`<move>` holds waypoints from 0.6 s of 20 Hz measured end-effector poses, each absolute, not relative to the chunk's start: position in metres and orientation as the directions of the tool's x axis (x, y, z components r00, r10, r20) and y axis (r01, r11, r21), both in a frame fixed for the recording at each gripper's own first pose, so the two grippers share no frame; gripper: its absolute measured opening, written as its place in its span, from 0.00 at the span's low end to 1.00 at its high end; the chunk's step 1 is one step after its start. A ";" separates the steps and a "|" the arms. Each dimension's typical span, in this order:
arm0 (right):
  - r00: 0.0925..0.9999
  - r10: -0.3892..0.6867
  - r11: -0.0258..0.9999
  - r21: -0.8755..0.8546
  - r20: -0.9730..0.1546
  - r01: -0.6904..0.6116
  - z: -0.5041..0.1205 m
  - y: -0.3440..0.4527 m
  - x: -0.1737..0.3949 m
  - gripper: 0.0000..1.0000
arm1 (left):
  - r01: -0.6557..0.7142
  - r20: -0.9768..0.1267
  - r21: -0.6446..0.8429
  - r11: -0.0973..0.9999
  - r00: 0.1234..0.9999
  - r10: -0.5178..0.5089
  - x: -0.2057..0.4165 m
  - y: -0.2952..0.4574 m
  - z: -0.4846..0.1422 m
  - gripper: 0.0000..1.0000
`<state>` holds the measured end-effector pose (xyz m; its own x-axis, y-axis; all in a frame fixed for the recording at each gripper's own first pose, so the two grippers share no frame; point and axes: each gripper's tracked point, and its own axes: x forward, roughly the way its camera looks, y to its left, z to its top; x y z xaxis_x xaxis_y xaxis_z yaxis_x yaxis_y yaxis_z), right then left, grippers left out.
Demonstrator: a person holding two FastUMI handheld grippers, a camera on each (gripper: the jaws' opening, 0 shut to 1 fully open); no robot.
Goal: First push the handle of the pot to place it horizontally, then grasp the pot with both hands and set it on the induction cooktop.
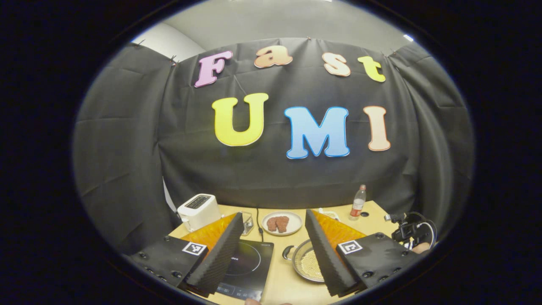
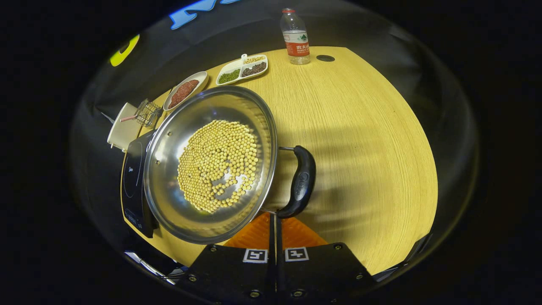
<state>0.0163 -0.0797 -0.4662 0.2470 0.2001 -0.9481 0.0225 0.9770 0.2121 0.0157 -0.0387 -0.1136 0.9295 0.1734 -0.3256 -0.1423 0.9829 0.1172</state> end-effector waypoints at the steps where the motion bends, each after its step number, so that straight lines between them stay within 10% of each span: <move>1: 0.246 0.199 0.977 0.211 -0.948 0.020 -0.468 -0.081 0.020 0.01 | -0.149 -0.328 0.119 0.982 0.927 0.180 0.013 -0.039 -0.115 0.95; 12: 0.278 0.134 0.989 0.146 -0.951 0.025 -0.472 -0.090 0.048 0.01 | -0.097 -0.379 0.076 0.992 0.918 0.119 0.017 -0.036 -0.139 0.99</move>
<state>0.0480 -0.0905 -0.4719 0.2782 0.1336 -0.9512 0.0253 0.9889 0.1463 0.0170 -0.0362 -0.1390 0.9176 0.1186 -0.3793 -0.0969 0.9924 0.0757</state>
